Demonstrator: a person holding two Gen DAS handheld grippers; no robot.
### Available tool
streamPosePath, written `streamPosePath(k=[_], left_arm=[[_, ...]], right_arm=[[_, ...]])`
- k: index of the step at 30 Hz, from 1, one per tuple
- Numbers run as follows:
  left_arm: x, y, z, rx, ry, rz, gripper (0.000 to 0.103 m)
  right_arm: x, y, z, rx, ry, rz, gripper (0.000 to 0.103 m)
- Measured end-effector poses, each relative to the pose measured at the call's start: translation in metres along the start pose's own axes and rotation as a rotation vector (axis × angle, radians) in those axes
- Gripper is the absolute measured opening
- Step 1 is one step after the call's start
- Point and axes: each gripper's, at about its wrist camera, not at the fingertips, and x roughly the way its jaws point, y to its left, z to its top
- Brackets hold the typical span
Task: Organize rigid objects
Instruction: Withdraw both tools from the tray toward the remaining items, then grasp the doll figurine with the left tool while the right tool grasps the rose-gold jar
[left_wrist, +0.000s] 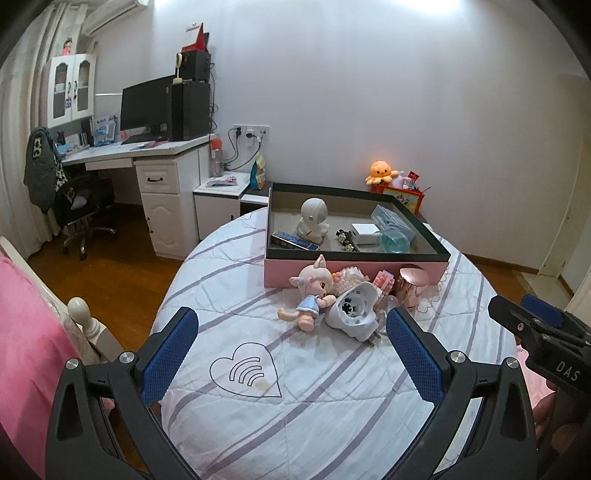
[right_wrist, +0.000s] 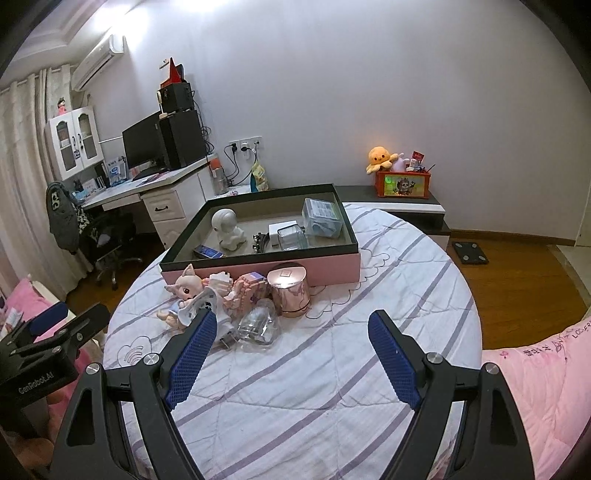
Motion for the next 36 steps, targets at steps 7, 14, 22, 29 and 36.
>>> streamPosePath(k=[7, 14, 22, 29, 36], left_arm=[[0.002, 0.000, -0.002, 0.002, 0.009, -0.001, 0.103], [0.008, -0.001, -0.002, -0.001, 0.023, -0.006, 0.103], [0.042, 0.005, -0.005, -0.011, 0.078, -0.002, 0.103], [0.092, 0.006, 0.001, -0.011, 0.132, 0.002, 0.103], [0.134, 0.002, 0.006, 0.008, 0.174, -0.002, 0.103]], right_arm=[[0.004, 0.001, -0.001, -0.004, 0.013, 0.003, 0.086], [0.005, 0.001, -0.002, -0.005, 0.019, 0.001, 0.086], [0.024, -0.003, -0.003, -0.007, 0.050, -0.011, 0.085], [0.065, -0.016, 0.000, 0.014, 0.111, -0.014, 0.085], [0.095, -0.020, 0.006, 0.014, 0.145, -0.018, 0.085]])
